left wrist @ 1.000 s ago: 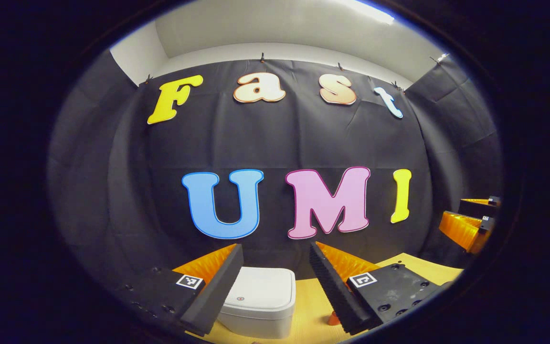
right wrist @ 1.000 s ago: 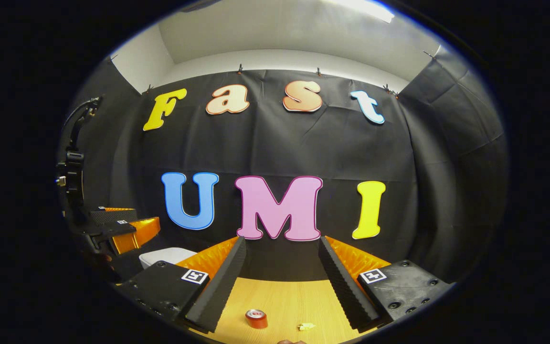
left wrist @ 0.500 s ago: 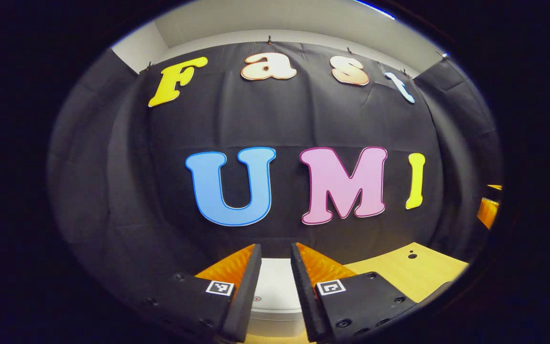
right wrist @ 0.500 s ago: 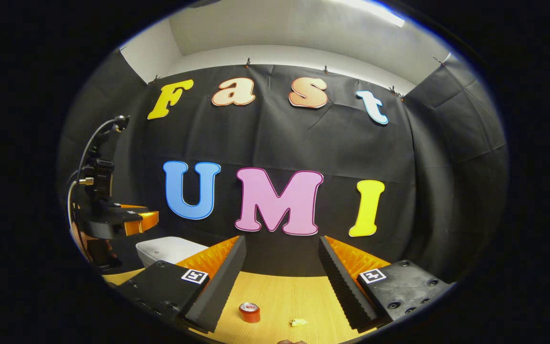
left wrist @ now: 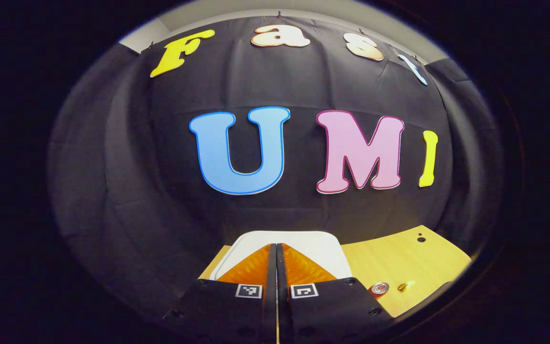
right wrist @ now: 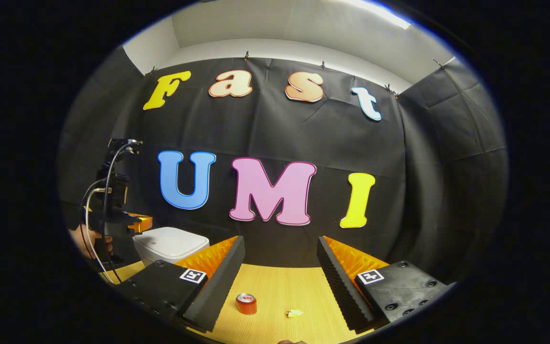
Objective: Press the lid of the desktop garbage bin to open it, pick up the crumpled paper on the desktop and throw it into the bin, then pick up the pop can on the desktop and drop it into the bin, and finally close the garbage bin lid.
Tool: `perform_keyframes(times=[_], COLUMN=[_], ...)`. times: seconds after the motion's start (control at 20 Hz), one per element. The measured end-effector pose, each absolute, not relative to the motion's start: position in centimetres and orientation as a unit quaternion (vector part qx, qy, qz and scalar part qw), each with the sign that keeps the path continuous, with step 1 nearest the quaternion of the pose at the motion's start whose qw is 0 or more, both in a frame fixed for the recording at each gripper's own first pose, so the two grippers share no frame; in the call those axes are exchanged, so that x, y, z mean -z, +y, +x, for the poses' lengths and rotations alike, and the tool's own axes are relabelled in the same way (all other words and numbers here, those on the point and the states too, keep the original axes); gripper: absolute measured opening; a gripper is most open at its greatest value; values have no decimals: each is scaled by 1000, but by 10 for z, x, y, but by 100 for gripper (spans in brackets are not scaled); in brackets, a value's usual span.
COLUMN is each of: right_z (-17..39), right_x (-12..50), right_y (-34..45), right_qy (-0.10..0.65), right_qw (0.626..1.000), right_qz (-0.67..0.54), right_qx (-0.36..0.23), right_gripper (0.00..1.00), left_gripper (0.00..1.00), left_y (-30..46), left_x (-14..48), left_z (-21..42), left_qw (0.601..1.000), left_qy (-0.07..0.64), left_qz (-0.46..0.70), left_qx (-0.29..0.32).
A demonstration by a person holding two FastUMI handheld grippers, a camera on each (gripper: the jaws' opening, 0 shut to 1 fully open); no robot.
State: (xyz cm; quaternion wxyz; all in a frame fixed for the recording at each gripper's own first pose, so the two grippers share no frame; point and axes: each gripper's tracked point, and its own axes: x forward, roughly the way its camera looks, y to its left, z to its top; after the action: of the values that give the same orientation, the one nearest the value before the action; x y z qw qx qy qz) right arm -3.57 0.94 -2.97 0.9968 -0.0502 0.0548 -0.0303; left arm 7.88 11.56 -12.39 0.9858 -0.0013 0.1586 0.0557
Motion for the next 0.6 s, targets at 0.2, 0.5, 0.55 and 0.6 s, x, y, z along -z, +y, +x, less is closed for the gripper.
perform_keyframes(times=[0.2, 0.5, 0.55, 0.6], right_z=[-47, -52, -49, -43], right_x=[36, 40, 38, 36], right_y=[11, 5, 2, -2], right_qy=[73, 88, 83, 76], right_qw=[994, 992, 993, 993], right_qz=[-50, -50, -49, -47], right_qx=[57, 73, 75, 77], right_gripper=[99, 99, 99, 98], left_gripper=[6, 6, 6, 6], left_y=[111, 112, 115, 116], left_x=[144, 164, 169, 174], left_z=[77, 88, 89, 88], left_qw=[984, 982, 980, 978], left_qy=[178, 191, 199, 207], left_qz=[-15, -1, -4, -8], left_qx=[-16, 7, 4, 1])
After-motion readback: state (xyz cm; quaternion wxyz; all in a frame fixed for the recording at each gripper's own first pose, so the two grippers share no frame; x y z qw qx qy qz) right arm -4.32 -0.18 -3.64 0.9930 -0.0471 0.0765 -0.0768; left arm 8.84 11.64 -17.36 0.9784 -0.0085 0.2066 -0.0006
